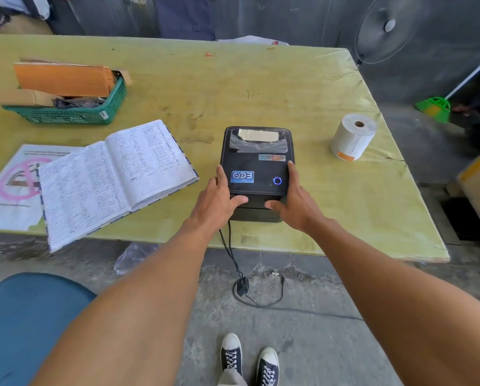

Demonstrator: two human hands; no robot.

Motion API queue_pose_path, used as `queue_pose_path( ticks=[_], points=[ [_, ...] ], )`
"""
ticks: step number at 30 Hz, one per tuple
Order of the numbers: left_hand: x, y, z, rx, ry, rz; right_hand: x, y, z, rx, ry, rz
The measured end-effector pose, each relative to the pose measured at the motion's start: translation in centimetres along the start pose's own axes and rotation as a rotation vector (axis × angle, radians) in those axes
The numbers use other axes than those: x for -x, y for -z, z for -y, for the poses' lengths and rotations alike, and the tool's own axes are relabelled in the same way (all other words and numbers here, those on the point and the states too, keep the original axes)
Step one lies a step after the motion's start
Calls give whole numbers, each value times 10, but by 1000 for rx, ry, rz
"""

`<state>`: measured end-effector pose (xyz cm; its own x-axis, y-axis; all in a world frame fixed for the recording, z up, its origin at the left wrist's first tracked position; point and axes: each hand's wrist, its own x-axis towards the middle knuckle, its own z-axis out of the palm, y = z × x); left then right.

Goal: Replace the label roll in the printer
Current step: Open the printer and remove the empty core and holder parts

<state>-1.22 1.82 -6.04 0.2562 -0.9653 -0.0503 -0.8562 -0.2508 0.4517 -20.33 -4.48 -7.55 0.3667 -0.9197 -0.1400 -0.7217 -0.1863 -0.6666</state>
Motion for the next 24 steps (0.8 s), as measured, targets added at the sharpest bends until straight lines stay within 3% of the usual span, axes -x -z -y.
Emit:
queue_pose_path(
  ticks=[24],
  points=[
    [-4,0,10,-8,-57,-43,-6,5,-9,91,44,-43]
  ],
)
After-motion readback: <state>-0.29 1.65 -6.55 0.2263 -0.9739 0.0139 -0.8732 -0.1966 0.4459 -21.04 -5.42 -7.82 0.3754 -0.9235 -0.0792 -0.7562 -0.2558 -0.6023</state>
